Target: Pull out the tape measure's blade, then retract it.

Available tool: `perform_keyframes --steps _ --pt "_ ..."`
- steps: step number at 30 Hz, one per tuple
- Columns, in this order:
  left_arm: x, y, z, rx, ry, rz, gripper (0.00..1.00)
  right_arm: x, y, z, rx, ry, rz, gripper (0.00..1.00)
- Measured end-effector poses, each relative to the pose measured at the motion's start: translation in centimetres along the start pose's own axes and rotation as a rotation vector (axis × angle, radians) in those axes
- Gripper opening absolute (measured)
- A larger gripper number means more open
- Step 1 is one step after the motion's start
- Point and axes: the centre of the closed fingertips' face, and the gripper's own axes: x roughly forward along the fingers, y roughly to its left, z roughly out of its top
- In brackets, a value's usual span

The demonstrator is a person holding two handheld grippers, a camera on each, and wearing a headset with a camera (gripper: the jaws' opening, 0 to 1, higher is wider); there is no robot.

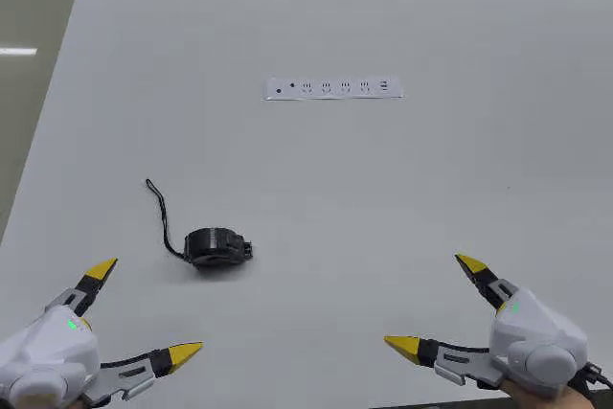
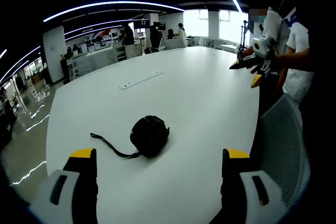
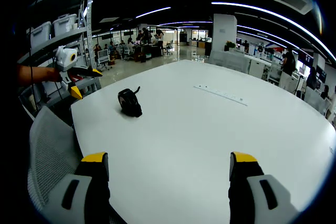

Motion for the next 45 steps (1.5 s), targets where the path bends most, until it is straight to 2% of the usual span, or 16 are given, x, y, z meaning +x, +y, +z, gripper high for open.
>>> perform_keyframes --steps 11,22,27,33,45 --pt "0.3 -0.1 0.1 0.005 0.001 0.0 0.98 -0.1 0.1 -0.2 0.0 -0.001 0.004 0.96" --pt "0.7 0.3 -0.1 0.025 0.027 -0.023 0.92 0.1 0.0 -0.4 -0.022 0.002 0.024 0.92" --pt "1.3 0.6 -0.1 0.069 0.053 -0.052 0.86 0.4 0.1 -0.5 -0.047 0.009 0.047 0.89" --pt "2.1 1.3 0.2 0.096 0.063 -0.072 0.82 0.7 -0.2 -0.5 -0.061 0.017 0.06 0.87" --pt "4.0 2.1 -0.6 0.183 0.119 -0.145 0.71 1.8 -0.5 -0.8 -0.113 0.037 0.115 0.81"
